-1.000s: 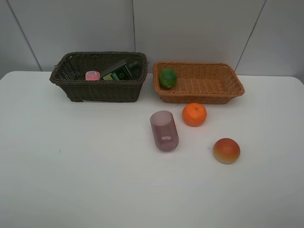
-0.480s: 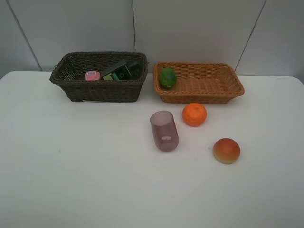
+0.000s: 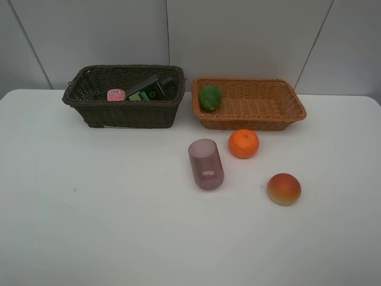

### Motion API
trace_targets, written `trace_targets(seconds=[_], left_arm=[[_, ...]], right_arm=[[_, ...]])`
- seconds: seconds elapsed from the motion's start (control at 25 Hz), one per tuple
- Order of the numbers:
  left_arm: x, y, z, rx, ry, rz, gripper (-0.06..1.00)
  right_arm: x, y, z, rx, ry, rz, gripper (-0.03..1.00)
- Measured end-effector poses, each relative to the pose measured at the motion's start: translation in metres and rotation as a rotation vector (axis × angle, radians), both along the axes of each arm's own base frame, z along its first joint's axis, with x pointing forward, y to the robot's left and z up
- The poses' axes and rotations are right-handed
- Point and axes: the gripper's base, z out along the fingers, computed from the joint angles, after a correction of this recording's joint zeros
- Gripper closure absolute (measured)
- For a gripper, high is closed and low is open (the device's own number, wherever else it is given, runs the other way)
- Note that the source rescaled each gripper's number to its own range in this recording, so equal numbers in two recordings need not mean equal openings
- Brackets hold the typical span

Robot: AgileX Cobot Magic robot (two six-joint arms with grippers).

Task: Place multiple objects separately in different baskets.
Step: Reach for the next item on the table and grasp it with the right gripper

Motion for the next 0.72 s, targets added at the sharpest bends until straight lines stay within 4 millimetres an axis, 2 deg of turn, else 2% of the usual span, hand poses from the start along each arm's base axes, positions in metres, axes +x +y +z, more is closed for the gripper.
trace_targets(seconds=[0.72], left_arm=[[-0.0002,0.0005,0.0000,0.016,-0.001,-0.030,0.19]], right_arm=[[0.0000,0.0000,0.0000,0.000,0.000,0.000,0.03]])
